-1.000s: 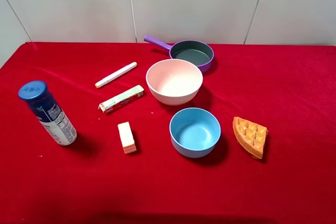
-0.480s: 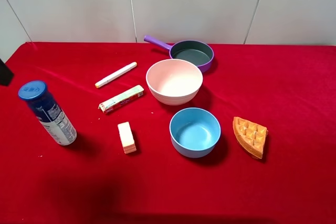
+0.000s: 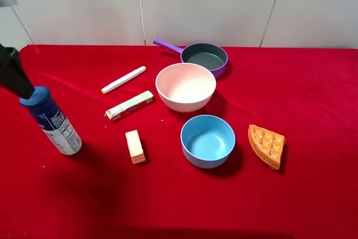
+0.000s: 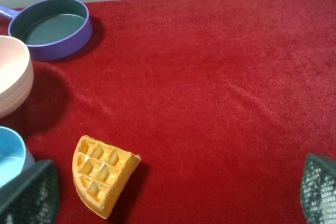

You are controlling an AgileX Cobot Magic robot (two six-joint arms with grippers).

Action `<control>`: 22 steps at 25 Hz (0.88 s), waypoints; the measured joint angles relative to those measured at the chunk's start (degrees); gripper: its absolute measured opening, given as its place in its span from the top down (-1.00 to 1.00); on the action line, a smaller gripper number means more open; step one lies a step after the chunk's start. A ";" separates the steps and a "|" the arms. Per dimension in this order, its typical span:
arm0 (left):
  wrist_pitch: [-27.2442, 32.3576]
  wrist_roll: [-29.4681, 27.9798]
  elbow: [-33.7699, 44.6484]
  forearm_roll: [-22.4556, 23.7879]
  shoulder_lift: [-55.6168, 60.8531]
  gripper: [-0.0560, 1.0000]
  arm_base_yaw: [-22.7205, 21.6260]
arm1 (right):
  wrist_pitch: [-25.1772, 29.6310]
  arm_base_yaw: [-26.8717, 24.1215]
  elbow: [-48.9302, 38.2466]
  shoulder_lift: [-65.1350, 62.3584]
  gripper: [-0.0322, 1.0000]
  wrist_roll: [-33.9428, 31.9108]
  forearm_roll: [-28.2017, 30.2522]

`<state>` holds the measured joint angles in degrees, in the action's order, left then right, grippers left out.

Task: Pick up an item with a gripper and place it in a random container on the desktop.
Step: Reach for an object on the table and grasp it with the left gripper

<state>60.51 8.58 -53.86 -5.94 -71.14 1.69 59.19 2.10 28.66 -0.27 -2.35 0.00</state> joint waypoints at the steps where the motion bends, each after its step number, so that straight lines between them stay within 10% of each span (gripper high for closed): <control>1: -0.48 0.07 0.00 0.00 -0.88 -0.98 0.00 | 0.00 0.00 0.00 0.00 -0.40 0.00 0.00; 22: -8.63 1.16 -0.05 0.29 -15.43 -0.98 7.56 | 0.00 0.00 0.00 0.00 -0.40 0.00 0.00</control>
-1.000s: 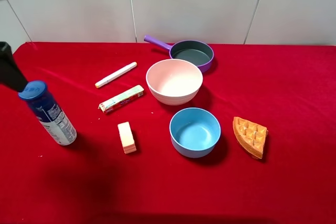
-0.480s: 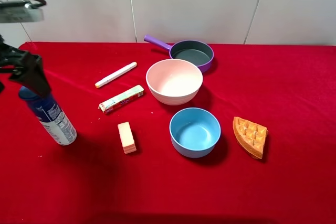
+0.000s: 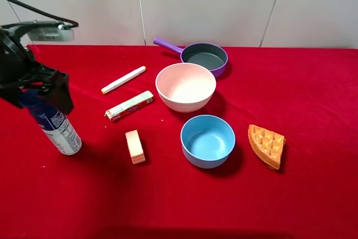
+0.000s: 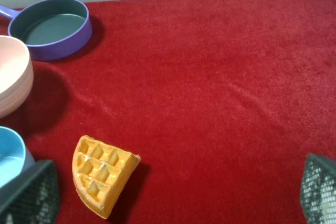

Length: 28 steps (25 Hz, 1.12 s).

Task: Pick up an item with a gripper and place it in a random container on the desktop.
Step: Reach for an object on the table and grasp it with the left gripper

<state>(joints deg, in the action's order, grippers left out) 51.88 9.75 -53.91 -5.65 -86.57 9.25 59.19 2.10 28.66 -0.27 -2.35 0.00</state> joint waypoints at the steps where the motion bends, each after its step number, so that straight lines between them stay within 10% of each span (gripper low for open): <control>1: 0.01 0.00 0.00 0.21 -0.57 -0.98 0.39 | 0.00 0.00 0.00 0.00 -0.40 0.00 0.00; 20: -1.59 -0.21 0.00 2.79 -4.60 -0.97 2.53 | 0.00 0.00 0.00 0.00 -0.40 0.00 0.00; 28: -1.48 0.02 0.00 2.79 -4.60 -0.56 2.53 | 0.00 0.00 0.00 0.00 -0.40 0.00 0.00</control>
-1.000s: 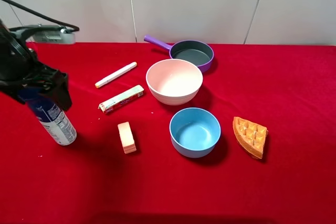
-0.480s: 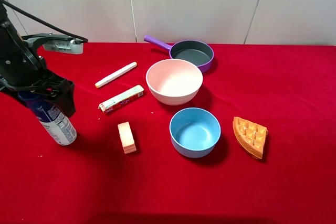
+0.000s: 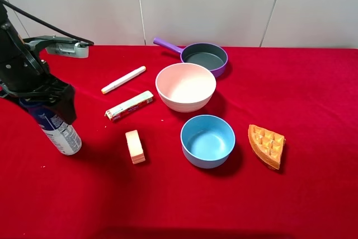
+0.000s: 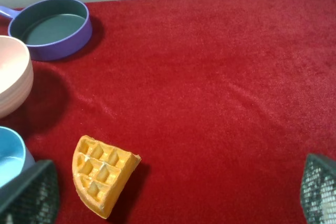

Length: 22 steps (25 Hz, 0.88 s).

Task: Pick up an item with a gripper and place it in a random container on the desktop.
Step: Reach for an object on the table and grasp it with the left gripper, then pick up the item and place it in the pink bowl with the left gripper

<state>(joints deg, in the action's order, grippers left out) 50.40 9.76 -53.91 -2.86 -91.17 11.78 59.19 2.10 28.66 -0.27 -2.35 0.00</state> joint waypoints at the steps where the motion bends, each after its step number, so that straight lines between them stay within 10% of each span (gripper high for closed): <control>1: 0.00 0.08 0.00 0.00 0.00 -0.48 0.00 | 0.00 0.00 0.00 0.00 -0.40 0.00 0.00; 6: 0.06 0.23 0.00 0.69 0.00 -0.07 0.00 | 0.00 0.00 0.00 0.00 -0.40 0.00 0.00; 22: 0.32 0.23 0.00 0.63 0.00 -0.07 0.00 | 0.00 0.00 0.00 0.00 -0.40 0.00 0.00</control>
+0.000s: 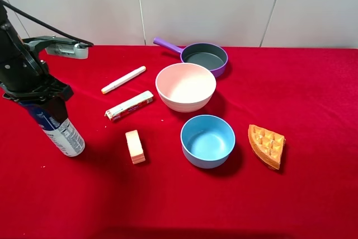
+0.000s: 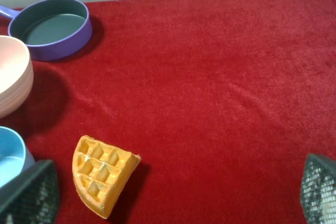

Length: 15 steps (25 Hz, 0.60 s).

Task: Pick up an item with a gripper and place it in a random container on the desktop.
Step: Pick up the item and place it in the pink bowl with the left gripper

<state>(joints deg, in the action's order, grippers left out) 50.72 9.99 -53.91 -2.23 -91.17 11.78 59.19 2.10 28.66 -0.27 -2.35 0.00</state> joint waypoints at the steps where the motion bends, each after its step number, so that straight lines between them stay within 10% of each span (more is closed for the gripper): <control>1: 0.00 0.00 0.00 0.00 0.00 -0.07 0.00 | 0.00 0.00 0.00 0.00 -0.40 0.00 0.00; 15: 4.02 0.00 -2.93 -0.40 -0.01 -0.07 0.00 | 0.00 0.00 0.00 0.00 -0.40 0.00 0.00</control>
<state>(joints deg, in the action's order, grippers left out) 54.73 9.99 -56.84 -2.63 -91.19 11.78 59.19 2.10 28.66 -0.27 -2.35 0.00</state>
